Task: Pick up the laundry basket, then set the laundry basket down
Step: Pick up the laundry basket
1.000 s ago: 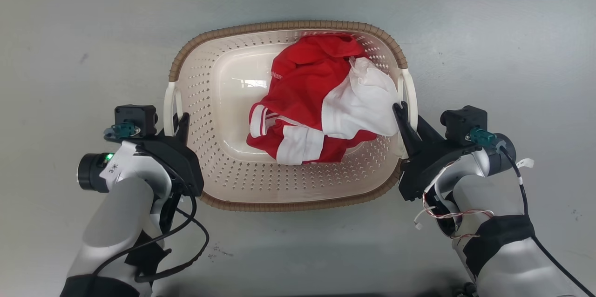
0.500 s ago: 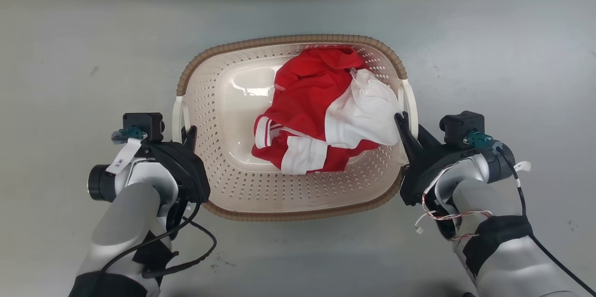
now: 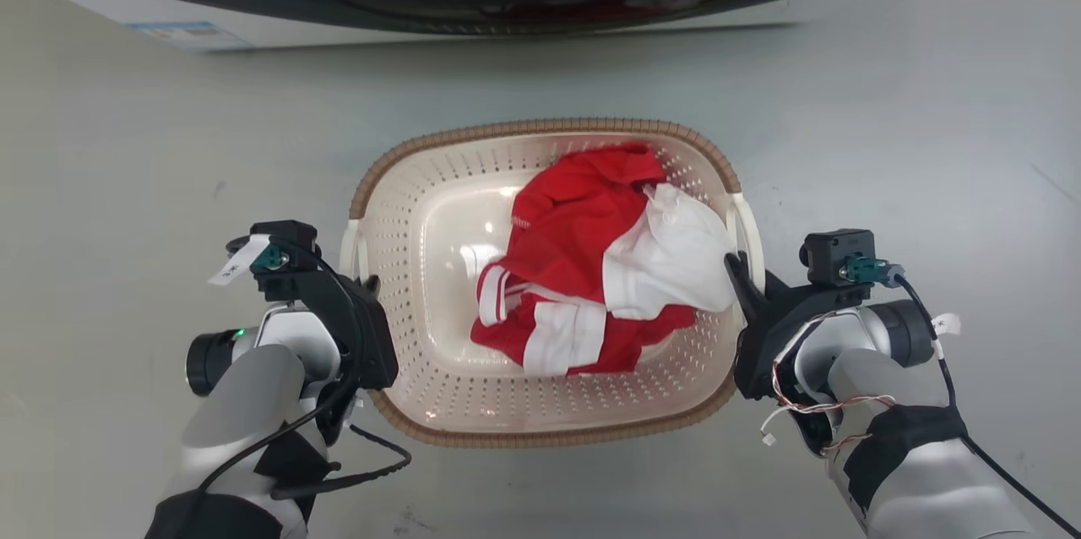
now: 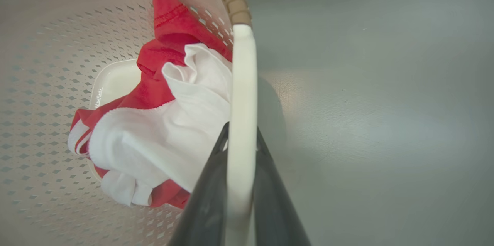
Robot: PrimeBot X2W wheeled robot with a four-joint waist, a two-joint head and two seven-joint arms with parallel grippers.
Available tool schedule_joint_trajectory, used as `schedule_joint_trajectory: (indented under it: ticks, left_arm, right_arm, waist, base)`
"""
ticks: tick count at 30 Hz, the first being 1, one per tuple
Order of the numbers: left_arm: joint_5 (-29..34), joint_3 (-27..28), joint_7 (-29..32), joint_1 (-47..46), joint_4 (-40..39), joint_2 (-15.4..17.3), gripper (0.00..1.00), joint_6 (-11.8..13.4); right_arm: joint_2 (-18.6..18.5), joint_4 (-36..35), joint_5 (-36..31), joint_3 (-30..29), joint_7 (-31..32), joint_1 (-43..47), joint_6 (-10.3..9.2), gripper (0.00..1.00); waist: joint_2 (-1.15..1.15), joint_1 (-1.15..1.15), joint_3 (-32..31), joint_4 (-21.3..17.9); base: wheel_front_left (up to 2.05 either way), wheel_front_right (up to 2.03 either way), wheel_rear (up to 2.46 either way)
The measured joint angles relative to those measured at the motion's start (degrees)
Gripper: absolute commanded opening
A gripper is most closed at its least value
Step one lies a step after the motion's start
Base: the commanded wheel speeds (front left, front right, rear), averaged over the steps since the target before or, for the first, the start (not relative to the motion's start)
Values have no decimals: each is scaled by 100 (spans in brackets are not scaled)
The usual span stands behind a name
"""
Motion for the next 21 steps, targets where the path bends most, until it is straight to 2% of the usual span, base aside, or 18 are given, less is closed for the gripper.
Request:
schedule_joint_trajectory:
  ticks: [10, 21]
  left_arm:
    - [-278, -4, 517, 23, 289, -60, 0, -48]
    - [-543, -82, 1170, 227, 377, -67, 0, -48]
  right_arm:
    - [53, 476, 326, 48, 523, 17, 41, 0]
    - [68, 636, 767, 254, 1211, 180, 41, 0]
  waist:
    - [0, 0, -743, 19]
    - [1, -1, -1557, -12]
  base:
    - [0, 0, 0]
    - [0, 0, 0]
